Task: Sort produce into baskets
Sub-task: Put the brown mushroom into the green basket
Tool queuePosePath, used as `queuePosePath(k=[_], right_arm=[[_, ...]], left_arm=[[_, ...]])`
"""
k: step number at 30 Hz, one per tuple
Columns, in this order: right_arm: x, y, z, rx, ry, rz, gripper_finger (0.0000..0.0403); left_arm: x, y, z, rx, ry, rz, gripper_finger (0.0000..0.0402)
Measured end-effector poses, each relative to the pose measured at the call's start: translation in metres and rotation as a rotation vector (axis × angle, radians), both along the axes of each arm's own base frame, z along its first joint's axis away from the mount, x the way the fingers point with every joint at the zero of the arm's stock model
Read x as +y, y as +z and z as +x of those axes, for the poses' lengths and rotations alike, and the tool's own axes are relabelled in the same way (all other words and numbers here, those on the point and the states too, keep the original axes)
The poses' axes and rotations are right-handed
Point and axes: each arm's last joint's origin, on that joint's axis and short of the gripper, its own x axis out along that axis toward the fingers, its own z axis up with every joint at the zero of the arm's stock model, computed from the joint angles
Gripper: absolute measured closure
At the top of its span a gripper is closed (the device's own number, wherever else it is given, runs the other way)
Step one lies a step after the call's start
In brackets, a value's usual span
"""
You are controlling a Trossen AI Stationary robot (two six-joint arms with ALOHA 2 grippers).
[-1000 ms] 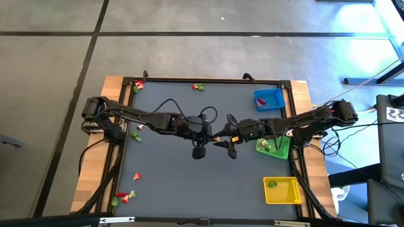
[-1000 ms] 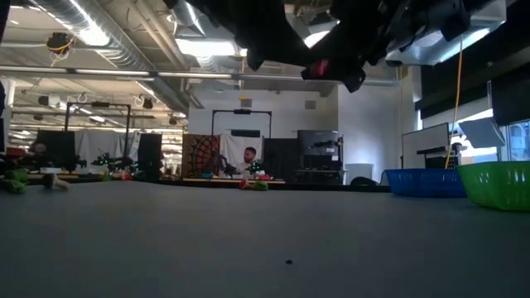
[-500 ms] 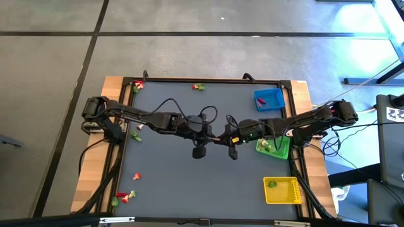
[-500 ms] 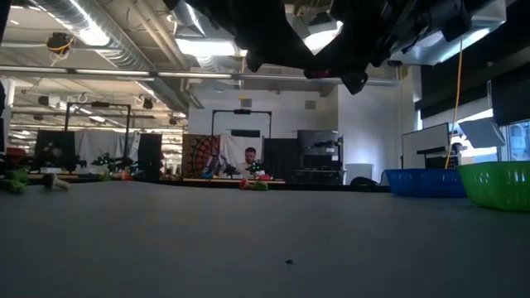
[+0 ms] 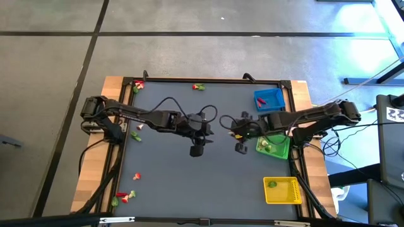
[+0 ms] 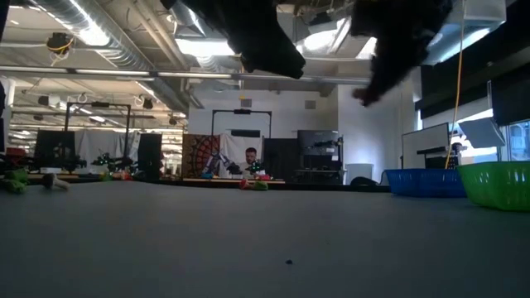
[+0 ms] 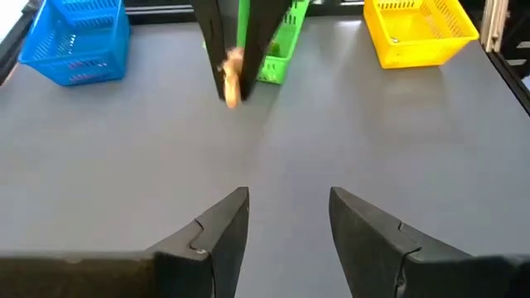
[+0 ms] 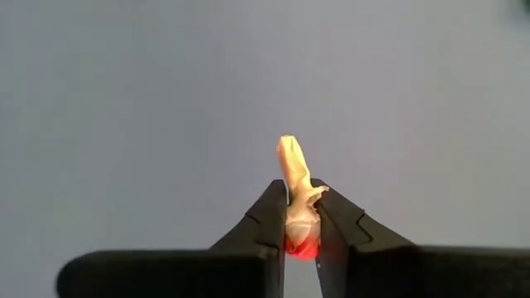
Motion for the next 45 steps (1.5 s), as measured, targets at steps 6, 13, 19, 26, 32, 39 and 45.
queuePosePath(k=[6,13,19,26,32,39,45], right_arm=[[-0.004,0.002,-0.032,0.238,-0.175,0.066,0.0367],[-0.005,0.000,-0.063,0.465,-0.406,0.032,0.0367],[-0.003,-0.006,-0.073,0.533,-0.545,0.061,0.0366],[-0.001,-0.043,-0.081,0.619,-0.542,0.142,0.0366],[-0.002,-0.063,-0.085,0.627,-0.564,0.172,0.0366],[-0.002,-0.066,-0.087,0.643,-0.579,0.186,0.0313],[-0.001,-0.066,-0.088,0.655,-0.554,0.190,0.0227]], left_arm=[[0.000,-0.004,-0.001,0.008,-0.001,0.000,0.0235],[0.000,-0.014,-0.005,0.040,0.024,-0.031,0.0235],[0.000,-0.014,-0.005,0.038,0.024,-0.030,0.0235],[0.000,-0.014,-0.005,0.037,0.032,-0.027,0.0235],[0.000,-0.014,-0.005,0.037,0.032,-0.026,0.0235],[0.000,-0.014,-0.005,0.037,0.032,-0.026,0.0235],[0.000,-0.014,-0.005,0.037,0.032,-0.026,0.0235]])
